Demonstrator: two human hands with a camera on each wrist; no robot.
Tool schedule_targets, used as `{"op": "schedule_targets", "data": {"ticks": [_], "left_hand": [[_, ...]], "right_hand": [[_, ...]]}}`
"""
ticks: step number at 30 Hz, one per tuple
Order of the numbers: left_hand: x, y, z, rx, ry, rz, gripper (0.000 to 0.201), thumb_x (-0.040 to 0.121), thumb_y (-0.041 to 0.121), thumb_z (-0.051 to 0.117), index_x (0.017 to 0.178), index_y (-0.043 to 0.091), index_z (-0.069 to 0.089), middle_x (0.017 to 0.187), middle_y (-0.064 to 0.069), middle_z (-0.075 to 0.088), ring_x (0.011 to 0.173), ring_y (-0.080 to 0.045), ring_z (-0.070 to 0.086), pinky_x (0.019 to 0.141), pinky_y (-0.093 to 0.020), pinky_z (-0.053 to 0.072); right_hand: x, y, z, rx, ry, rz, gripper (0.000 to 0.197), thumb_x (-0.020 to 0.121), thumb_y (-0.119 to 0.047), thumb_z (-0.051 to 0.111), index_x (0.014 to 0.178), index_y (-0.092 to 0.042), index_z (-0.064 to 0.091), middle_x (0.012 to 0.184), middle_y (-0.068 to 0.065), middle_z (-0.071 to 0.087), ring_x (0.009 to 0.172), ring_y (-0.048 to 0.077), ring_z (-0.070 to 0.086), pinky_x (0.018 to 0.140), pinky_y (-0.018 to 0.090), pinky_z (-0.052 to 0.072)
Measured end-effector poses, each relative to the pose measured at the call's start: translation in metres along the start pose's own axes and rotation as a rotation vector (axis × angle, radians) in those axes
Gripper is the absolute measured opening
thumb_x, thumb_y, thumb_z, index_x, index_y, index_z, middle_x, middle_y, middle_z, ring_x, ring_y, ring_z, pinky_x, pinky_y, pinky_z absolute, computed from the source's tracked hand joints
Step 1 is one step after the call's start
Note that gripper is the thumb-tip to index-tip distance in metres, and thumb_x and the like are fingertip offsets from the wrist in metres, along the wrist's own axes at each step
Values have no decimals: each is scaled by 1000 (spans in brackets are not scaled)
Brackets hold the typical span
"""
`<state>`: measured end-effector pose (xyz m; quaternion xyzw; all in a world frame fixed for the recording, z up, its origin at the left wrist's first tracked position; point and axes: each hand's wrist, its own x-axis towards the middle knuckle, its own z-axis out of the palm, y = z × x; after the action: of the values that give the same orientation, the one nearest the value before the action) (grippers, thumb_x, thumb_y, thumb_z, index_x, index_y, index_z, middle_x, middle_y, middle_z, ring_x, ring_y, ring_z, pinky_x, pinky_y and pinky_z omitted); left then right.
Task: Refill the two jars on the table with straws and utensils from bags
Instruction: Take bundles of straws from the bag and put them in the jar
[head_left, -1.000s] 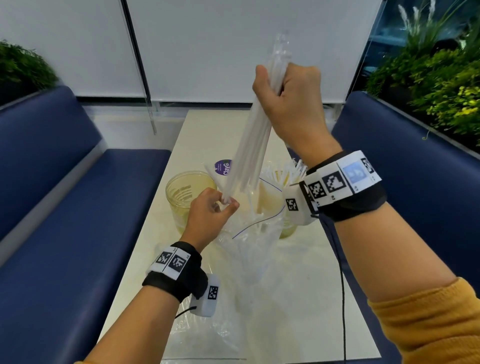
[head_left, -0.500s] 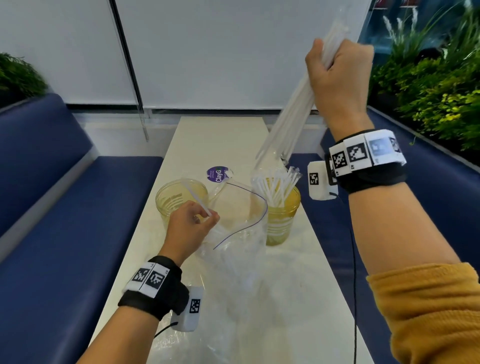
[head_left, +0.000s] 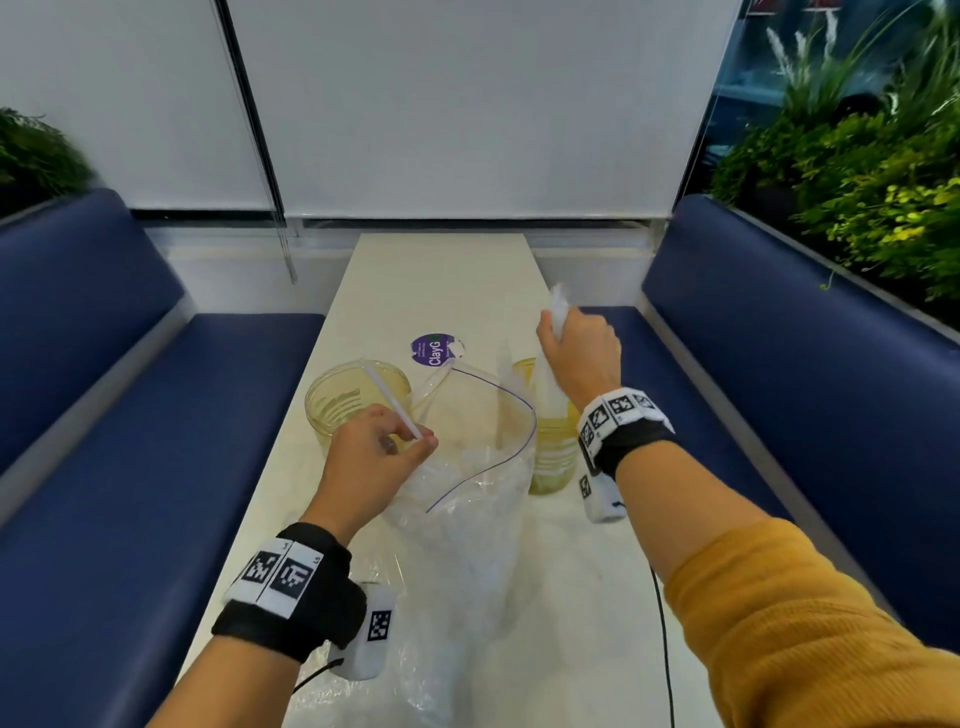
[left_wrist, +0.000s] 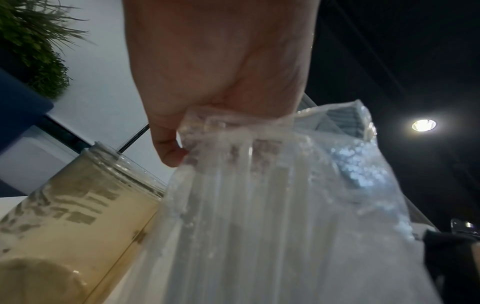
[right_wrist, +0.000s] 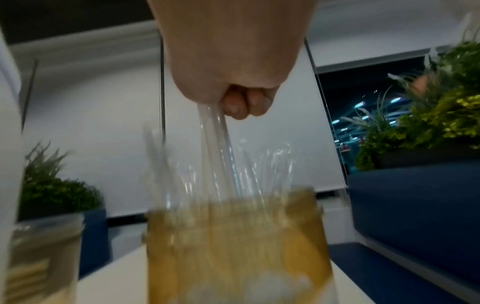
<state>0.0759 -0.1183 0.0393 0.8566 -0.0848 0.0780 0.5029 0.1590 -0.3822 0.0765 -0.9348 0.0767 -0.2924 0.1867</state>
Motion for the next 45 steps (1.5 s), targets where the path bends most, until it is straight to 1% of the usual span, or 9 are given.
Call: {"op": "schedule_targets", "data": {"ticks": [5,10,14,16,18,22,28,37,45], "left_hand": [[1,3,0,-7,-8,-4,13,83,28,81,87,16,79,93,0,66,82,-30,61,78,-51,59],[1,13,3,-9,-19,9,14,83,27,80,87,13,78,91,2,64,81,-24,58,75,-34,53],[3,16,5,18,-31,32,8,83,26,81,86,19,80,92,2,67,79,-17,57,71,-25,46],[5,16,6,38,-41,37,7,83,28,80,86,21,80,92,2,67,80,-17,57,72,-28,48],[6,16,6,47,-49,35,9,83,29,80,88,22,80,93,1,67,83,-19,59,75,-31,50],[8,16,9,88,-66,36,14,84,32,79,91,21,81,93,3,66,80,-15,58,73,-30,49],[6,23,7,-7,-69,54,14,82,26,82,87,24,69,80,7,66,63,-2,52,63,-21,43],[2,14,-11,-19,-163,37,33,86,6,68,116,18,71,114,1,61,93,-17,60,76,-12,46],[-2,6,-7,-99,-102,97,13,82,18,82,87,17,70,98,-1,65,81,-11,61,68,-11,47]], "right_hand": [[-17,15,14,-99,-180,104,50,96,-54,50,74,-10,59,81,5,60,85,30,66,65,33,41],[-1,10,8,58,5,-108,54,88,-33,69,138,-25,50,127,0,52,118,19,47,74,32,47],[-3,7,12,-179,-137,-383,27,104,-17,47,123,-12,66,126,6,61,123,24,53,92,32,45],[-12,11,16,-469,-355,-437,35,107,-29,37,123,-14,65,134,11,56,135,32,43,108,41,34],[-13,8,13,-510,-310,-330,48,105,-44,30,130,-19,63,145,13,49,142,38,33,117,54,20],[-14,-46,-30,23,72,-365,55,99,-55,30,105,-21,73,102,0,66,99,23,56,89,41,43],[-43,-105,-43,118,-500,-702,34,89,-56,63,92,-23,73,80,-10,63,74,10,55,69,36,51],[-52,-92,-52,470,-601,-306,17,85,-20,80,82,-4,76,69,4,72,58,16,71,61,28,60],[-72,-107,-44,521,-701,-204,35,69,-27,92,90,-12,69,75,4,75,65,21,73,58,36,62]]}}
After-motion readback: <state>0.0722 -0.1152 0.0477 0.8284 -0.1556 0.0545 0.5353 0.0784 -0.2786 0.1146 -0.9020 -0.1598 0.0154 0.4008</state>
